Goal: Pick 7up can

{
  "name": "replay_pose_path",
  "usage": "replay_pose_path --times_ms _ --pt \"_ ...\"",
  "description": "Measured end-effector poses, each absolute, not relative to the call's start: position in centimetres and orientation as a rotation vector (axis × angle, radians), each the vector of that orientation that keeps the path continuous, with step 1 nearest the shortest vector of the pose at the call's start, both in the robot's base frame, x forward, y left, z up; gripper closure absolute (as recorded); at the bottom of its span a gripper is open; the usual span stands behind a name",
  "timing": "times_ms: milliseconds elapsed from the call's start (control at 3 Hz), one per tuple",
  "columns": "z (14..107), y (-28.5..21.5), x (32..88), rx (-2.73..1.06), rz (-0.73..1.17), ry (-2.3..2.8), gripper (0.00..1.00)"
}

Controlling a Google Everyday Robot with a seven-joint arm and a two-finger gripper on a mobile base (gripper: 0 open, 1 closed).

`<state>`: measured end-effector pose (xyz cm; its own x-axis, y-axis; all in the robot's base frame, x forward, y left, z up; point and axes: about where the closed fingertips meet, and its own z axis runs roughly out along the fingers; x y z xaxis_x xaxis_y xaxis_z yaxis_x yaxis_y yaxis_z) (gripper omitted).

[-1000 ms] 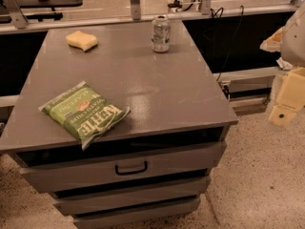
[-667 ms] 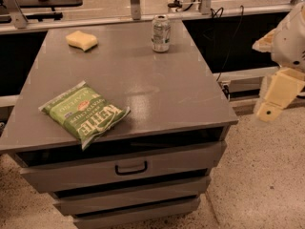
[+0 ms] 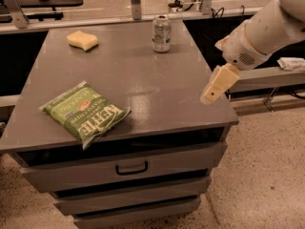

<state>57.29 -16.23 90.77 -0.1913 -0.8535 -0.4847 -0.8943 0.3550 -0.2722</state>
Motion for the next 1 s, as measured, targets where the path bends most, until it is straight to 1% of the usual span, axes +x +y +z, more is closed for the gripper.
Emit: replay_pose_path --times_ms 333,1000 --pt "88.33 -13.09 64.88 -1.389 0.188 1.973 0.0" --pt "88.5 -12.35 65.64 -1.344 0.218 1.932 0.0"
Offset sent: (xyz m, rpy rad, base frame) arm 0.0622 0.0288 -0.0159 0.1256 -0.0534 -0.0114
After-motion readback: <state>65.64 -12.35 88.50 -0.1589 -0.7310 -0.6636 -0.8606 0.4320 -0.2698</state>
